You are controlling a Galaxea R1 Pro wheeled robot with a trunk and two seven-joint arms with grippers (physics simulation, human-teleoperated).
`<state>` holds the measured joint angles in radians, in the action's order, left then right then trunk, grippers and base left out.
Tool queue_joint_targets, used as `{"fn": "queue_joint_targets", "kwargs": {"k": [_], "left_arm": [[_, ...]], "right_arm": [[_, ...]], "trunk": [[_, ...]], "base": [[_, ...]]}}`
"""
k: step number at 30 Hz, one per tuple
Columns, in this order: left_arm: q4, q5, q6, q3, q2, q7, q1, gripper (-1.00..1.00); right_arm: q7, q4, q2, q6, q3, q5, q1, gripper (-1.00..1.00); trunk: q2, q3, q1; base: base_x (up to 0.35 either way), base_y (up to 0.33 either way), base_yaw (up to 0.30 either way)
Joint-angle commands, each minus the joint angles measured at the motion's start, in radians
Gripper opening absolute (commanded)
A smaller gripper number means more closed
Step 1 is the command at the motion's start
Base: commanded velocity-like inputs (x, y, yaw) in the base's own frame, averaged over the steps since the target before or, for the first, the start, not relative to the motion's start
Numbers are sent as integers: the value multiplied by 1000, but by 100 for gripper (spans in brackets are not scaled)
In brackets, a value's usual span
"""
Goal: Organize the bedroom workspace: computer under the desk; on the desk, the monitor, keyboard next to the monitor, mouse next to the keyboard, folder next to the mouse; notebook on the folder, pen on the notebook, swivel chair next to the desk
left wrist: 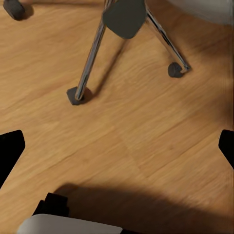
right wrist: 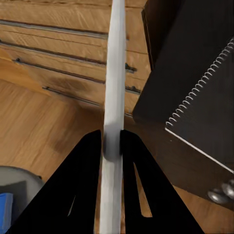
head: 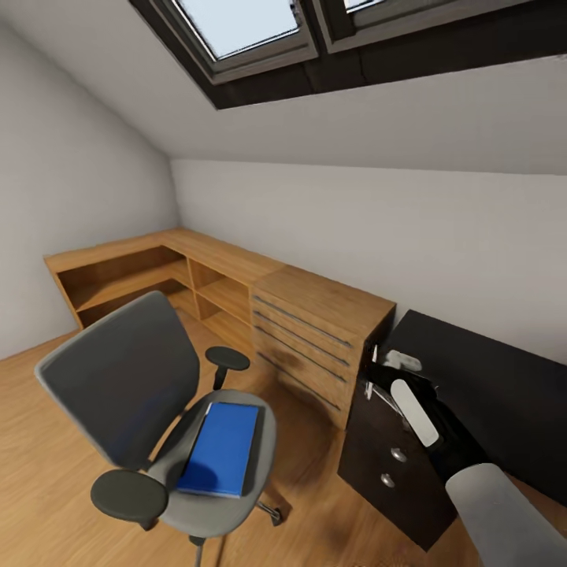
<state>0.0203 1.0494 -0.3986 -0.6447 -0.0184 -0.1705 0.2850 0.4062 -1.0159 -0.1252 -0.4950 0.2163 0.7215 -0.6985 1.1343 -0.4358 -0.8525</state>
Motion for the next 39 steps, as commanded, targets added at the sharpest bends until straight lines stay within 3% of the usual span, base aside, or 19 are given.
{"fn": "queue_joint_targets", "kwargs": {"k": [1,5,14,23,32,39], "left_arm": [[0,11,-2,-6,0,-6,0,100],[0,11,-2,-6,0,-6,0,100],[0,11,-3,-5,0,-6,0,100],[0,11,-3,-5,0,-6,1,100],[0,11,-3,-5,0,-6,0,100],[0,11,-3,-5,0,-6,0,100]], "right_arm": [[10,-1,-4,1,-8,12,-1,-100],[11,-1,-11,3,-60,10,-1,-100],[51,7,-37,22,-104,9,-1,-100],[107,18,-41,55,-111,9,-1,-100],[111,61,-53,85,-112,9,-1,-100],[104,97,-56,98,-109,8,-1,-100]], "trunk": [[1,-1,0],[1,-1,0],[1,-1,0],[1,-1,0],[1,-1,0],[1,-1,0]], "base": [[0,0,-238],[0,0,-243],[0,0,-246],[0,-17,-247],[0,-15,-233],[0,-1,-51]]}}
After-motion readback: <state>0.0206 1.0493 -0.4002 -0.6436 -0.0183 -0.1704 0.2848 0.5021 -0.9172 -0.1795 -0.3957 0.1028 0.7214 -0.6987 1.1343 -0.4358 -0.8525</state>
